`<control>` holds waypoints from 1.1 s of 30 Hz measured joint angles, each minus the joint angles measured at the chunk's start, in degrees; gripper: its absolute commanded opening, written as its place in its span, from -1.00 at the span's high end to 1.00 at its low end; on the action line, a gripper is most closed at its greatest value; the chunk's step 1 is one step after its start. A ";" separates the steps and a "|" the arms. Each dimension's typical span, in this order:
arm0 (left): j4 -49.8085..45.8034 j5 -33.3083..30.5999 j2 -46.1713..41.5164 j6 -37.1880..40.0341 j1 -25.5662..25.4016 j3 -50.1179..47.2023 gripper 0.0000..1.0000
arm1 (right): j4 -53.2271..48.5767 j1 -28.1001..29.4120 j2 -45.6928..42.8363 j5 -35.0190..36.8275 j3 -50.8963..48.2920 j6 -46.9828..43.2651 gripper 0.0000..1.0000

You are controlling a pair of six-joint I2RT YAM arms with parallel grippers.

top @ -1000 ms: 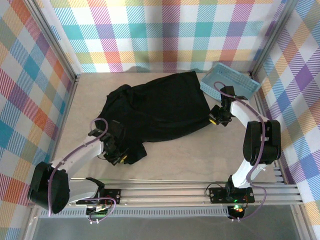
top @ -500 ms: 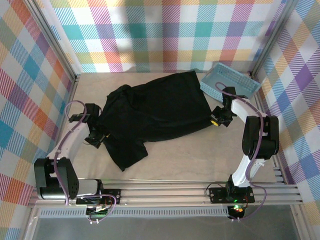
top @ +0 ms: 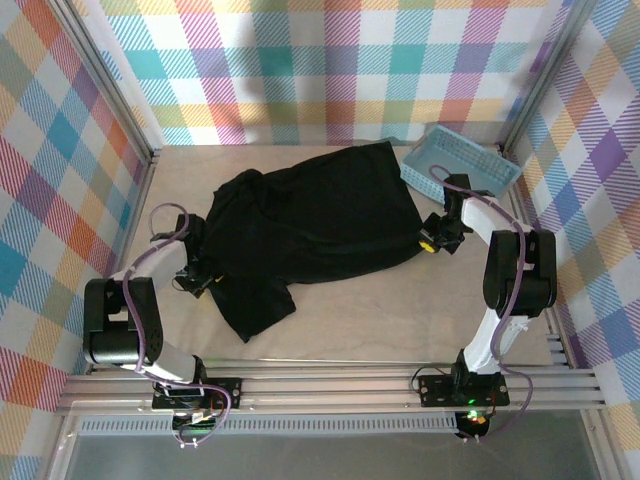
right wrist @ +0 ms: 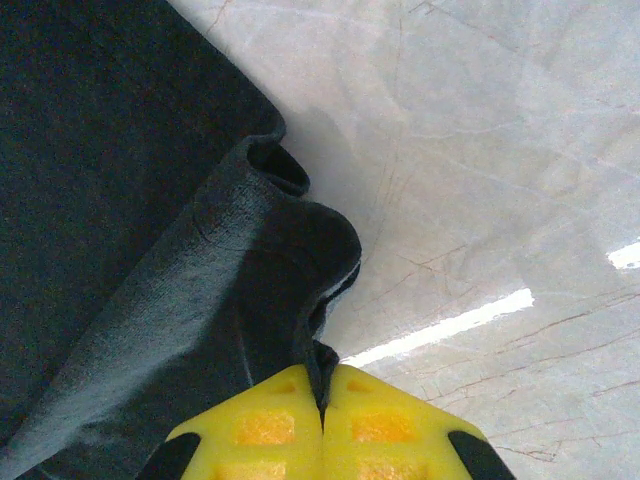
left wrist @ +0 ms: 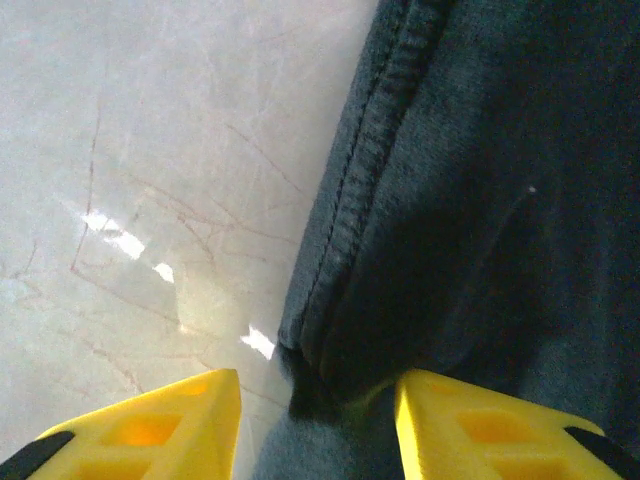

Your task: Fold and stack the t-shirts

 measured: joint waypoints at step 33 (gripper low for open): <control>11.21 5.42 -2.29 -11.17 1.11 30.77 1.00 | 4.92 0.00 -1.77 -12.59 19.34 1.22 1.00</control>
